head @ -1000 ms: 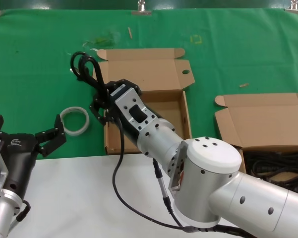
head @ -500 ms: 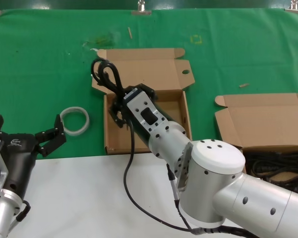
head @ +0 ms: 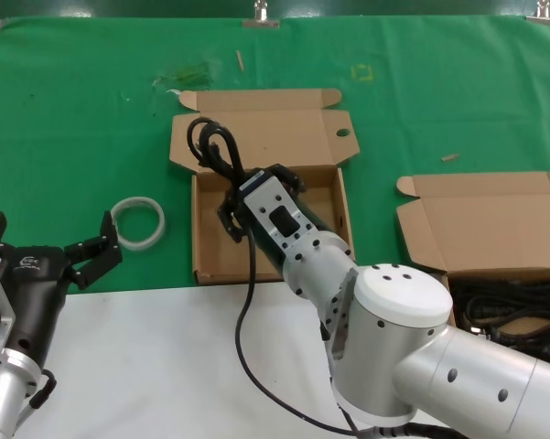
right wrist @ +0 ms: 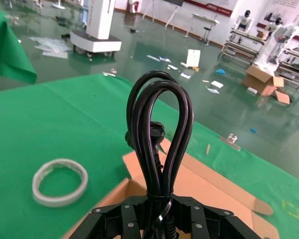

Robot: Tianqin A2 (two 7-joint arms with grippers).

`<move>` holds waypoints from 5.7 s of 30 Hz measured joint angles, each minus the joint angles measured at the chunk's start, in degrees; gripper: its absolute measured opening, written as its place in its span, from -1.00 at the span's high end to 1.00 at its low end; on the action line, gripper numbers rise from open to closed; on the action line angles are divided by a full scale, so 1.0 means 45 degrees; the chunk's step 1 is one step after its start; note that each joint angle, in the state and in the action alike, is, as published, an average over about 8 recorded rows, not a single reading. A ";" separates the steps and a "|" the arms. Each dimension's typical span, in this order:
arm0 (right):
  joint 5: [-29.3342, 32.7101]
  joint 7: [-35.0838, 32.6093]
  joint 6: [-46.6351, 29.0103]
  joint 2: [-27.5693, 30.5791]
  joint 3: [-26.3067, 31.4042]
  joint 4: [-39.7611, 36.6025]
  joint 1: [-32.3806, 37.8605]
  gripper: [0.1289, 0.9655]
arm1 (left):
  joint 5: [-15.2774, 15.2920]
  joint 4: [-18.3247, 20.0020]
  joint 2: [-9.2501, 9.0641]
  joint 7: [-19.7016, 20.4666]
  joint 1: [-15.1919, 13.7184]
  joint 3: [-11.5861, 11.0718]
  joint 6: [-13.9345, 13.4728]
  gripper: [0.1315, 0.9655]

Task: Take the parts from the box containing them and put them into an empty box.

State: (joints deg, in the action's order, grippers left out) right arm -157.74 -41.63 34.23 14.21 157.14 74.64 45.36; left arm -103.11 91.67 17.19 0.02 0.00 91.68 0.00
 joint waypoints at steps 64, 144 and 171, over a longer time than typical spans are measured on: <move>0.0000 0.0614 -0.1270 0.0047 0.0094 0.0733 -0.0060 0.96 | 0.0000 0.0000 0.0000 0.0000 0.0000 0.0000 0.0000 -1.00; 0.0132 0.1017 -0.0701 0.0064 -0.0025 0.0442 -0.0337 -0.17 | 0.0000 0.0000 0.0000 0.0000 0.0000 0.0000 0.0000 -1.00; 0.4051 0.3708 -0.2956 0.0065 -0.4767 0.1534 -0.3529 -0.99 | -0.0001 0.0000 0.0000 0.0000 0.0000 0.0000 0.0000 -1.00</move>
State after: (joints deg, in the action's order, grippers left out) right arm -139.51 -24.95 20.93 14.50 135.69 81.54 29.48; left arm -103.12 91.67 17.19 0.02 0.00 91.68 0.00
